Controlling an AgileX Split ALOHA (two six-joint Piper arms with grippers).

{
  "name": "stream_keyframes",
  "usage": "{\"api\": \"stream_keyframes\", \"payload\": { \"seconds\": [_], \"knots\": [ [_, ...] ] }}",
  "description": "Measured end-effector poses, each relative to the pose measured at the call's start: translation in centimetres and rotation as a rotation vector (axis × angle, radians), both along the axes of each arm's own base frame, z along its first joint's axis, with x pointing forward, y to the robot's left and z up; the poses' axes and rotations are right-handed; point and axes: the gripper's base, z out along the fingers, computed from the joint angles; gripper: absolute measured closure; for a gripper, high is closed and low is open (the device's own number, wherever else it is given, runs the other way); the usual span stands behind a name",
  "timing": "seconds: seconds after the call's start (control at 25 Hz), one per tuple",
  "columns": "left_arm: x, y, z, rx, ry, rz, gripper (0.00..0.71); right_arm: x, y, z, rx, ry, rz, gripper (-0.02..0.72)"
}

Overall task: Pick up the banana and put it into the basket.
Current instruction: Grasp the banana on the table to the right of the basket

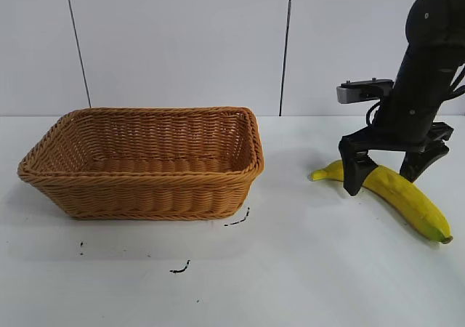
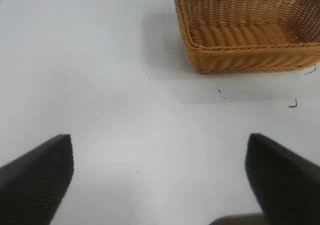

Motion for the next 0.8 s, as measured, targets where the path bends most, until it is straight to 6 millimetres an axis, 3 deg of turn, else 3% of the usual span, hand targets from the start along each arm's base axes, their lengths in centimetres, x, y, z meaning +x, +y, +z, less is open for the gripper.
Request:
{"api": "stream_keyframes", "payload": {
  "seconds": [0.24,0.32,0.4,0.6,0.8],
  "knots": [
    [0.0,0.0,0.0,0.000,0.001,0.000,0.017,-0.3,0.0,-1.2,-0.003,0.054,-0.014,0.038],
    [0.0,0.0,0.0,0.000,0.001,0.000,0.017,-0.3,0.0,-1.1,-0.001,0.051,-0.026,0.181],
    [0.0,0.0,0.0,0.000,0.001,0.000,0.017,-0.3,-0.1,-0.9,-0.008,0.048,-0.038,0.411],
    [0.0,0.0,0.0,0.000,0.001,0.000,0.017,-0.1,-0.4,0.5,-0.048,0.051,-0.032,0.412],
    [0.0,0.0,0.0,0.000,0.001,0.000,0.017,0.8,-0.4,5.6,-0.049,-0.005,-0.038,0.412]
  ]
}}
